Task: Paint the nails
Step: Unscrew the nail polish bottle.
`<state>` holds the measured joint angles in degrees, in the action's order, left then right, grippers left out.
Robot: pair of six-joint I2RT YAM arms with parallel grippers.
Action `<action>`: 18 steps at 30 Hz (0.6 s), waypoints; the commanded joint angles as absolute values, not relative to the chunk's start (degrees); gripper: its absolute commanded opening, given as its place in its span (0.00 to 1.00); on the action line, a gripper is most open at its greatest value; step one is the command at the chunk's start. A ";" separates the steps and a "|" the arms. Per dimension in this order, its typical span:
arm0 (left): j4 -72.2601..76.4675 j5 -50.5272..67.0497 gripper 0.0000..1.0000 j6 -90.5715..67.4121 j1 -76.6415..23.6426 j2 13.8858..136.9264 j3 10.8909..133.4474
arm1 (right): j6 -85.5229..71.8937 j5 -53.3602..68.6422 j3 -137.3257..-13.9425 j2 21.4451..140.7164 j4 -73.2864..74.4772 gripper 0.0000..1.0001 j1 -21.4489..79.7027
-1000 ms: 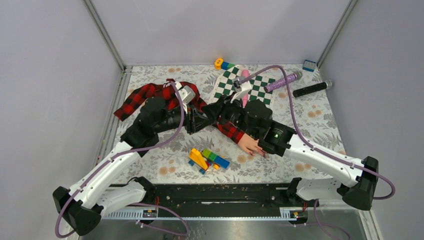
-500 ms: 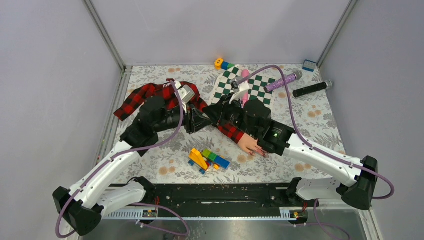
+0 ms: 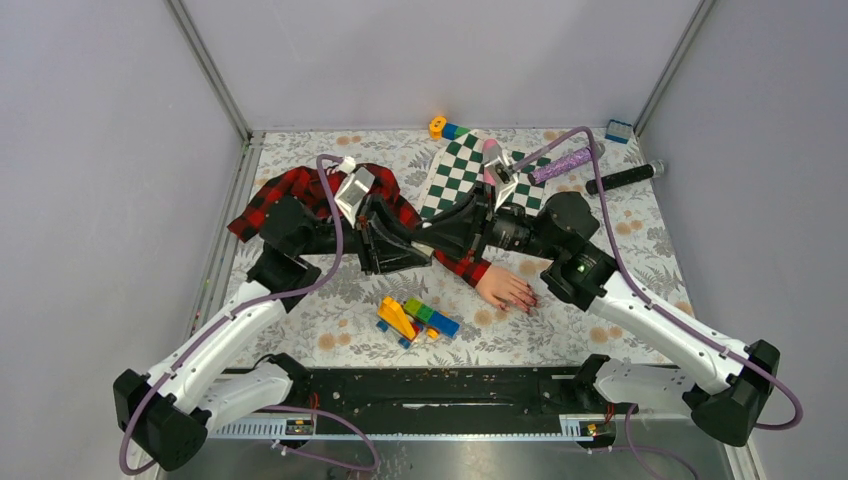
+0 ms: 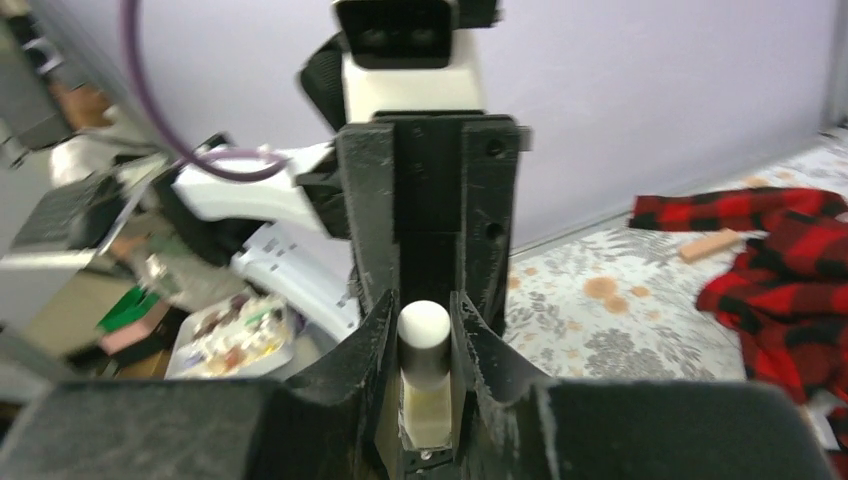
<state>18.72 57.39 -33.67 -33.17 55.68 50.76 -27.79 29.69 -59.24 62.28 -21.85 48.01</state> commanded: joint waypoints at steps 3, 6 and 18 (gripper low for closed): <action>44.53 69.96 0.00 -48.44 -32.84 57.39 50.01 | -35.11 55.68 -62.38 62.76 -38.32 0.00 48.08; 48.43 71.26 0.00 -51.49 -32.82 57.76 49.92 | -40.26 61.86 -63.65 64.46 -44.80 0.00 48.08; 42.37 70.39 0.00 -47.54 -32.87 56.53 50.48 | -38.37 56.43 -64.54 64.00 -40.05 0.08 47.29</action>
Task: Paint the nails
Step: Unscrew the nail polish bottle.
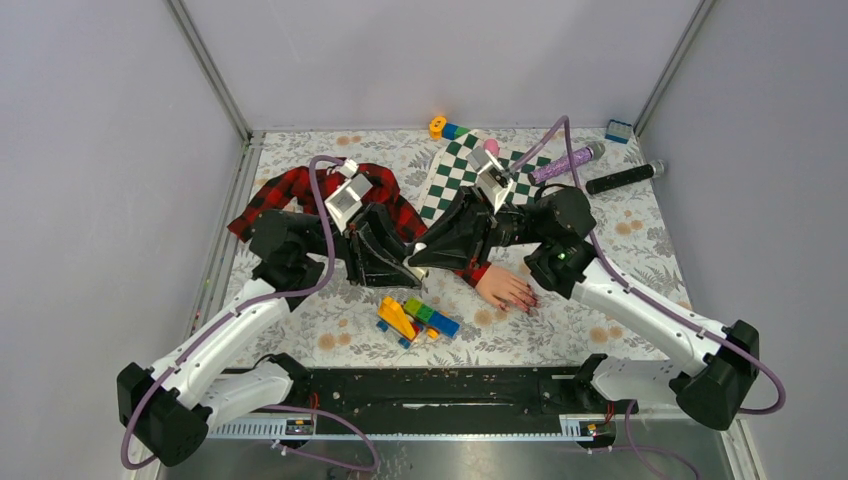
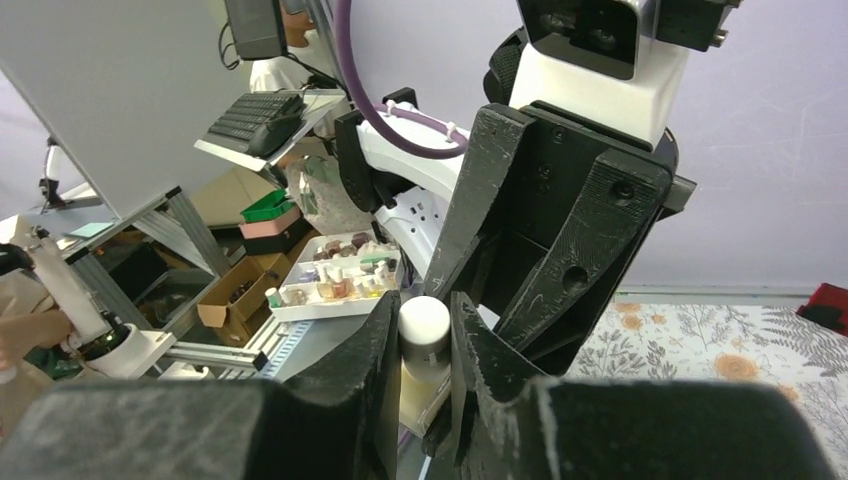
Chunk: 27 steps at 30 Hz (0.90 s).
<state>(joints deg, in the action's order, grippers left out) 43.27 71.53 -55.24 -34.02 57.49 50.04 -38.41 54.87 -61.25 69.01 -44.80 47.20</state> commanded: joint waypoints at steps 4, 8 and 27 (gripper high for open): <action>13.96 64.40 0.00 -26.08 -33.64 53.52 54.70 | -31.73 43.23 -61.97 58.95 -28.98 0.79 45.31; 1.09 56.28 0.00 -14.86 -34.71 51.80 57.23 | -28.07 30.38 -60.14 54.57 -20.59 0.98 44.55; -5.81 30.25 0.00 -13.31 -35.16 51.46 56.60 | -30.94 -10.13 -63.25 61.16 -7.74 0.65 57.50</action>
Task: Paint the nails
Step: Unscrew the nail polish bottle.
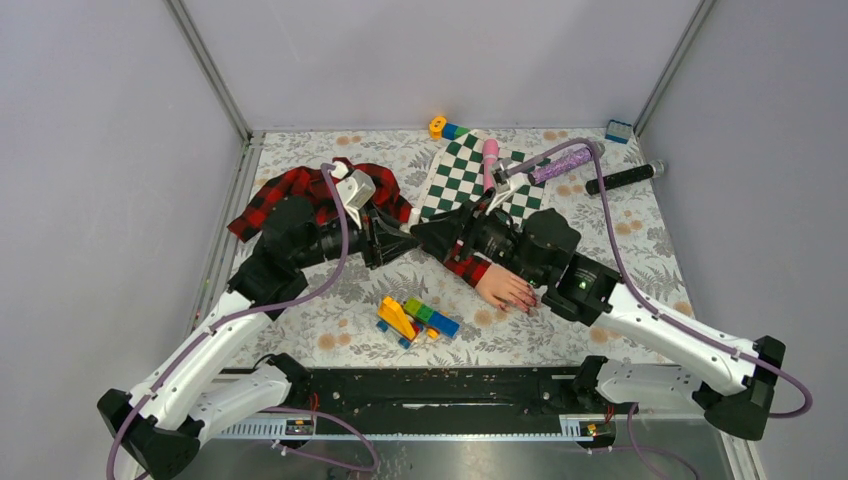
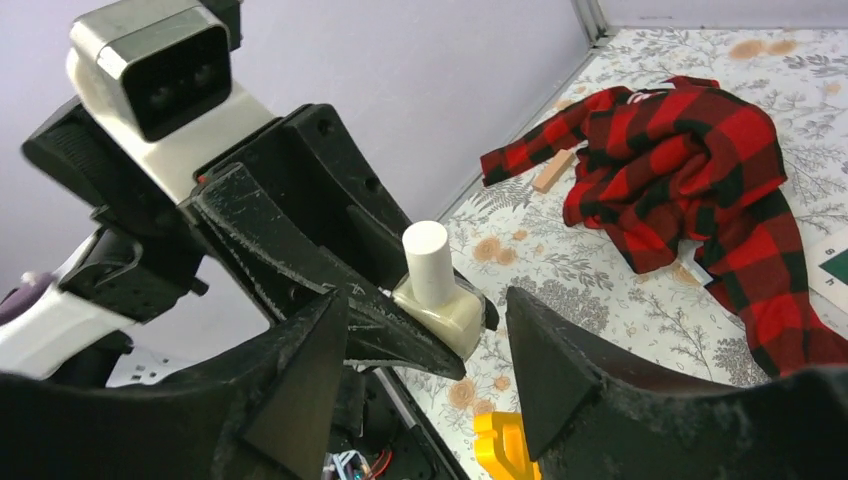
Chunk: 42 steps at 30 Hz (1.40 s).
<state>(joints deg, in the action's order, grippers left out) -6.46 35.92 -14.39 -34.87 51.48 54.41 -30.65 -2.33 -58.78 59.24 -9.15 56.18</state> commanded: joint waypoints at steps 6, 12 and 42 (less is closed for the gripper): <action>-6.06 29.40 0.00 -13.36 -35.15 51.89 56.51 | -32.52 -10.82 -63.99 64.52 -9.27 0.56 58.22; -6.13 29.31 0.00 -13.23 -35.13 52.51 56.51 | -32.60 -10.46 -65.88 67.21 -10.31 0.45 58.35; 41.06 71.48 0.00 -45.50 -33.36 56.41 50.05 | -34.30 54.68 -64.25 65.47 -36.28 0.00 48.10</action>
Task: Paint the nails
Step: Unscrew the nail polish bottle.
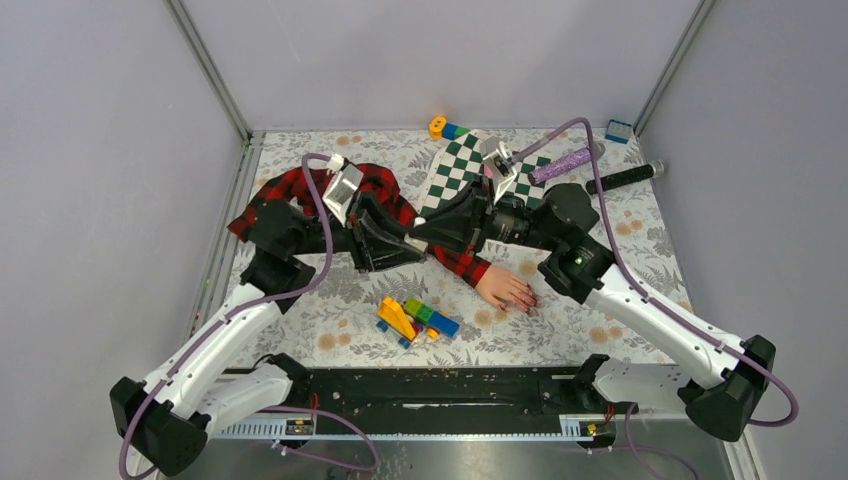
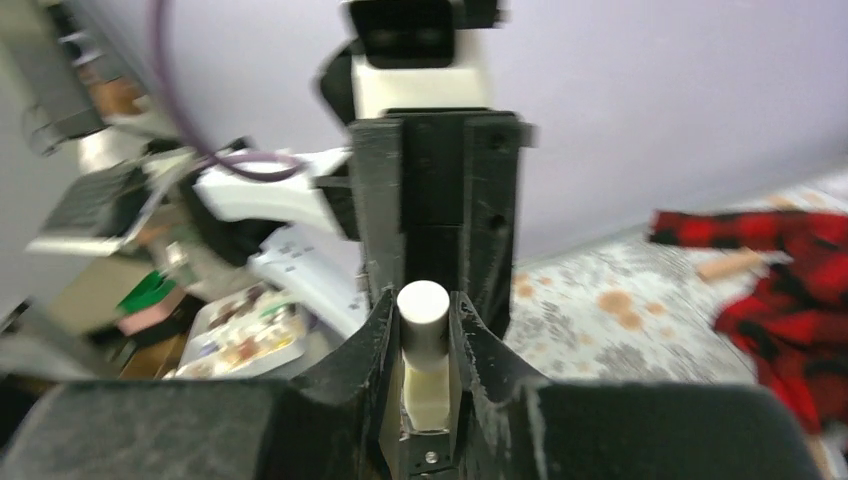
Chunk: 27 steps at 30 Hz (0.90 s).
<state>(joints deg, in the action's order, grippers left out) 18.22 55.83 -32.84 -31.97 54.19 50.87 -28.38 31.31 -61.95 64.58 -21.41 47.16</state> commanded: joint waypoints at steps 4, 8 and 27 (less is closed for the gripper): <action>46.68 72.97 0.00 -49.81 -33.45 57.15 49.90 | -41.08 59.91 -64.89 67.04 -43.72 0.00 48.07; 39.87 71.43 0.00 -45.20 -33.49 56.34 50.82 | -37.43 54.36 -64.89 65.53 -38.23 0.00 48.05; -2.64 25.90 0.99 -10.03 -35.32 46.56 54.73 | -24.29 -10.93 -64.93 58.23 -6.65 0.00 53.59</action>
<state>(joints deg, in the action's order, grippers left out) -1.17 43.90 -15.44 -33.82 49.78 54.33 -26.30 12.38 -62.08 57.17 -12.25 49.54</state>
